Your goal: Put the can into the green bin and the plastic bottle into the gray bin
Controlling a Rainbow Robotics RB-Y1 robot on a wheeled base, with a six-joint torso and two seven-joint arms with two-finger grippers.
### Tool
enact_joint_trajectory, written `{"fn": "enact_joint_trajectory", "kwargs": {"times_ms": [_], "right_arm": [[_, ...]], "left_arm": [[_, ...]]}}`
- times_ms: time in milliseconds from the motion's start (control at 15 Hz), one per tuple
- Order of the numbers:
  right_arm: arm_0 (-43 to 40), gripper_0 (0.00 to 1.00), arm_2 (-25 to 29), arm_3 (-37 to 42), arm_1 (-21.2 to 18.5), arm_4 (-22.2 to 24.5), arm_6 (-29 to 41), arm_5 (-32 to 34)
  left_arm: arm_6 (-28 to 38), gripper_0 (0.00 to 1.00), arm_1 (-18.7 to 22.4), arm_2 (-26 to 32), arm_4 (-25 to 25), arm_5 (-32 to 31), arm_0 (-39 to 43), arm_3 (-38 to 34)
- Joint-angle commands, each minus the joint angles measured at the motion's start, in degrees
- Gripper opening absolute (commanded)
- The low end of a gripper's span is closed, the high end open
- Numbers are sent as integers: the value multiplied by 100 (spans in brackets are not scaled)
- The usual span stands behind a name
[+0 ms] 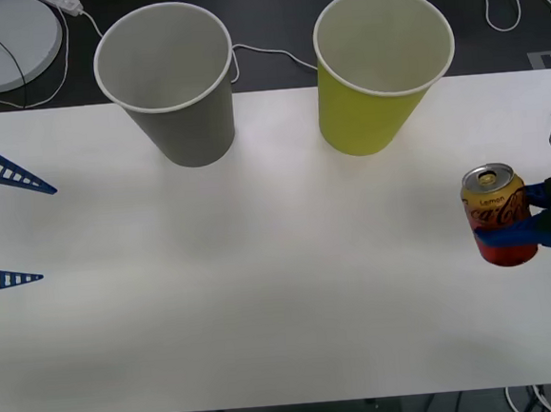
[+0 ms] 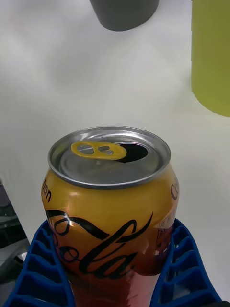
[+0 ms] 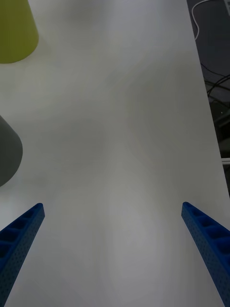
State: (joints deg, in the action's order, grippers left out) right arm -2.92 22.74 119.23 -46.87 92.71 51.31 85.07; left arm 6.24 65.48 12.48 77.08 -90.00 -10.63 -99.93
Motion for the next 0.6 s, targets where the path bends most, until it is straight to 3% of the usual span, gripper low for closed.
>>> {"fn": "enact_joint_trajectory", "kwargs": {"times_ms": [67,333,600], "right_arm": [[169,0,29,12,-595,-376,581,27],[582,0,29,12,-1351,-640,1337,80],[1417,0,20,3,-1527,-332,1865,493]], "left_arm": [[0,100,0,0,0,0,0,0],[0,100,0,0,0,0,0,0],[0,100,0,0,0,0,0,0]]}}
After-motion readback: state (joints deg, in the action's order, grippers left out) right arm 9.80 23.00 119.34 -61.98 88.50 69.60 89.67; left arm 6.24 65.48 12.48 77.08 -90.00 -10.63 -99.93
